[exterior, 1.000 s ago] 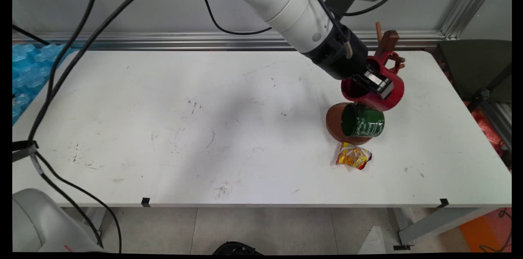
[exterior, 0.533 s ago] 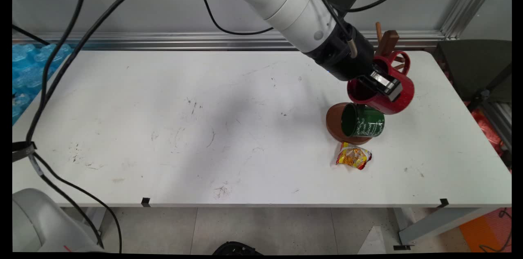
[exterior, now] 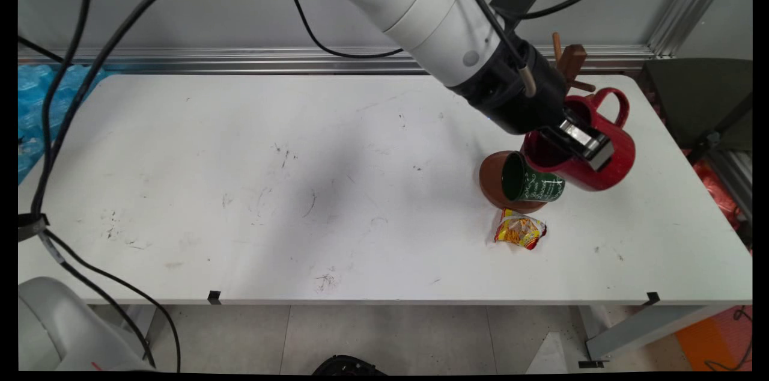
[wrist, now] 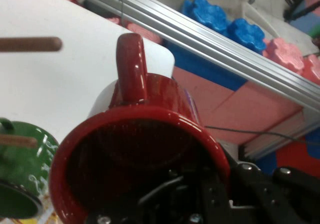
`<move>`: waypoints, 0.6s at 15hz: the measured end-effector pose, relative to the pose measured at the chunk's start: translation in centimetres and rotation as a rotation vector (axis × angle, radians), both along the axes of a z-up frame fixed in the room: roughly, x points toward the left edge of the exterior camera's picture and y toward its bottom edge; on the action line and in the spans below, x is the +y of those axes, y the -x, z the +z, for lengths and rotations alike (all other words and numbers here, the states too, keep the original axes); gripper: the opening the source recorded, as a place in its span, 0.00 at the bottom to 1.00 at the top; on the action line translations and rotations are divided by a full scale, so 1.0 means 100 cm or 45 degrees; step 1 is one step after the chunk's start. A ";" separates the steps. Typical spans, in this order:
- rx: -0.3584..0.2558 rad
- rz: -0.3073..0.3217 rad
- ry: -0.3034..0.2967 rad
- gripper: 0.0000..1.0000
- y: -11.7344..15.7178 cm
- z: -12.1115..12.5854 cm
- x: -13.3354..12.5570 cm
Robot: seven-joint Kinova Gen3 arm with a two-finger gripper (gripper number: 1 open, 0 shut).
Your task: Place the picked object on the table
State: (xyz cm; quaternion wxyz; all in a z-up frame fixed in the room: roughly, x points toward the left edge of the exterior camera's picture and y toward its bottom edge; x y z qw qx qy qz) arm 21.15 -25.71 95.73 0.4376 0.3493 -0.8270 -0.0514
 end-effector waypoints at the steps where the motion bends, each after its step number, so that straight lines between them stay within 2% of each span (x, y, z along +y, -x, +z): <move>1: -0.005 -0.008 0.000 0.00 -0.001 0.001 0.003; 6: -0.113 -0.016 0.016 0.00 -0.027 0.004 0.014; 9: -0.207 -0.002 0.021 0.00 -0.052 0.006 0.015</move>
